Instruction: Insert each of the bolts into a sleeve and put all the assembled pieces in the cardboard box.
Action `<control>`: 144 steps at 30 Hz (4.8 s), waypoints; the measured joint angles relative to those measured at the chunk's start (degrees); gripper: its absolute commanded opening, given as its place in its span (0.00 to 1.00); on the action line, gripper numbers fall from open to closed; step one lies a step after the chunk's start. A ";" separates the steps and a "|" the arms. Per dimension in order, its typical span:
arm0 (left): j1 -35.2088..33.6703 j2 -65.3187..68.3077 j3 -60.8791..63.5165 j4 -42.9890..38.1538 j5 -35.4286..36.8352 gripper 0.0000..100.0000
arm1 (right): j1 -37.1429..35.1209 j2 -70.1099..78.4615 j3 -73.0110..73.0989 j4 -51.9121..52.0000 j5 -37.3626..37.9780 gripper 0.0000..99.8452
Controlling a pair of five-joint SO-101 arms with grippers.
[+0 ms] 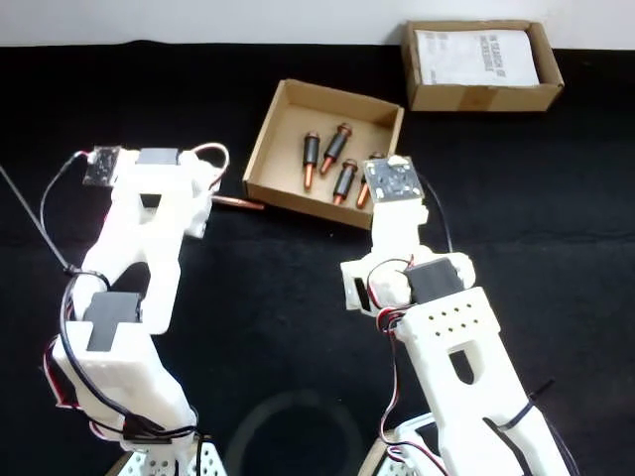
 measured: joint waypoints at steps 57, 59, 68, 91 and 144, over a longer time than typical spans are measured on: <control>8.88 7.12 -28.13 22.68 -65.05 0.01 | 0.09 0.00 0.18 -2.90 0.00 0.01; 9.67 5.63 -27.96 22.68 -69.89 0.01 | 0.09 0.00 0.18 -5.45 0.00 0.01; 11.43 -4.04 -23.21 21.45 -78.24 0.01 | 0.09 0.00 6.33 -23.12 0.00 0.01; 8.53 -39.56 18.99 -13.71 -63.65 0.01 | -6.15 0.09 31.65 -82.64 0.00 0.01; 26.81 -67.43 41.23 -39.56 -69.01 0.01 | -8.53 0.09 39.91 -93.19 0.00 0.01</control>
